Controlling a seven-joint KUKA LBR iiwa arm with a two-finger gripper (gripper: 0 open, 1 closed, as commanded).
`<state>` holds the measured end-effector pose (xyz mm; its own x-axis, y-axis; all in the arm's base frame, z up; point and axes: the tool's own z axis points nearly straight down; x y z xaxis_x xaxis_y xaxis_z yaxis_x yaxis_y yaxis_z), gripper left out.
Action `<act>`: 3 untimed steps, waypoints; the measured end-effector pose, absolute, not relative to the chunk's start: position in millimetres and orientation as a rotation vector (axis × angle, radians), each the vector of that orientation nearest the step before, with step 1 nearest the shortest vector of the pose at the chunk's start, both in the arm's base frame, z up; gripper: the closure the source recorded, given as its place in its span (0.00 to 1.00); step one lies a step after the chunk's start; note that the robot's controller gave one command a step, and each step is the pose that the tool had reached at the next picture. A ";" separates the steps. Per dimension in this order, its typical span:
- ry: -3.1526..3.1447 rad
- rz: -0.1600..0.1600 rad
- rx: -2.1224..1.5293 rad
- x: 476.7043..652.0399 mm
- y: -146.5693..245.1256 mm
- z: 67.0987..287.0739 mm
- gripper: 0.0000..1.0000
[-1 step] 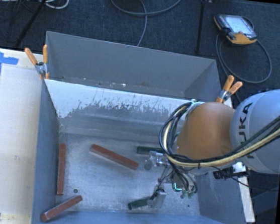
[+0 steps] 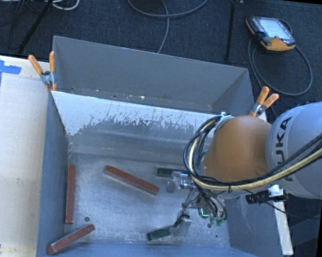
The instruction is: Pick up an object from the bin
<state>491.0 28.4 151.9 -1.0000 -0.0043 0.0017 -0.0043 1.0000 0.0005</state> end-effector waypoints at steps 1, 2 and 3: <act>-3.133 -0.001 0.157 482.7 16.3 75.3 1.00; -3.137 -0.001 0.155 483.7 16.0 75.1 0.00; -3.137 -0.001 0.154 483.8 16.0 75.1 0.00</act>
Offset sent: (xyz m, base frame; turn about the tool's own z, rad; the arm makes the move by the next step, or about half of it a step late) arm 0.0000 0.0000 0.0000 0.0000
